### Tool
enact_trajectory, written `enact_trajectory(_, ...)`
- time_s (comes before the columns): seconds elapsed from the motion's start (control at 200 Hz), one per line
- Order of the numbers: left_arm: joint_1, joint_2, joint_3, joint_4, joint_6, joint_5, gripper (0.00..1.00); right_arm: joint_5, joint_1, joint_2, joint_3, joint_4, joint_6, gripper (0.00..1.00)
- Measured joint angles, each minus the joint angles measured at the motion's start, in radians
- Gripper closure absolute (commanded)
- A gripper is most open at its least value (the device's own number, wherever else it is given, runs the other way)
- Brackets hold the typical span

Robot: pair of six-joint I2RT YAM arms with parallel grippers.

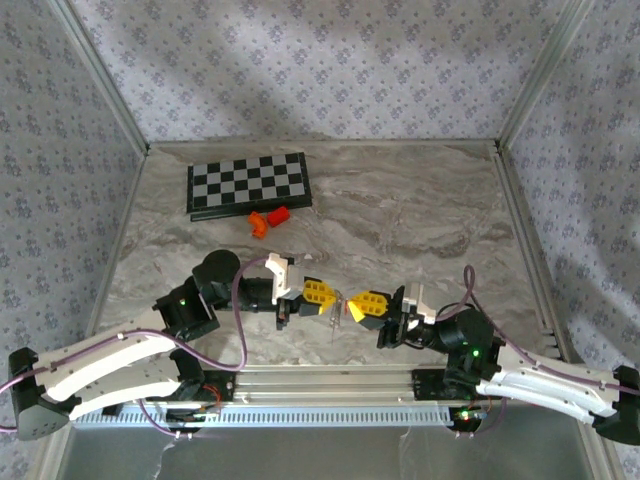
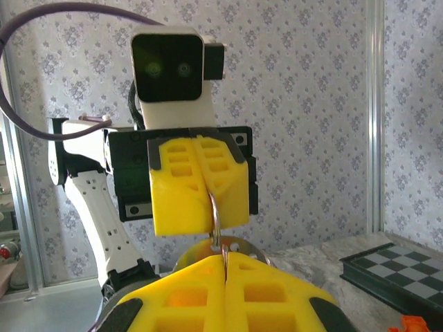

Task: Put the keys on the keyring

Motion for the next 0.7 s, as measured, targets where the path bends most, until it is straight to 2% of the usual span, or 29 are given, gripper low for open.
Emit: enact_trajectory(0.7, 0.000, -0.002, 0.000, 0.000, 0.000, 0.000, 1.00, -0.001, 0.000, -0.018, 0.020, -0.059, 0.000, 1.00)
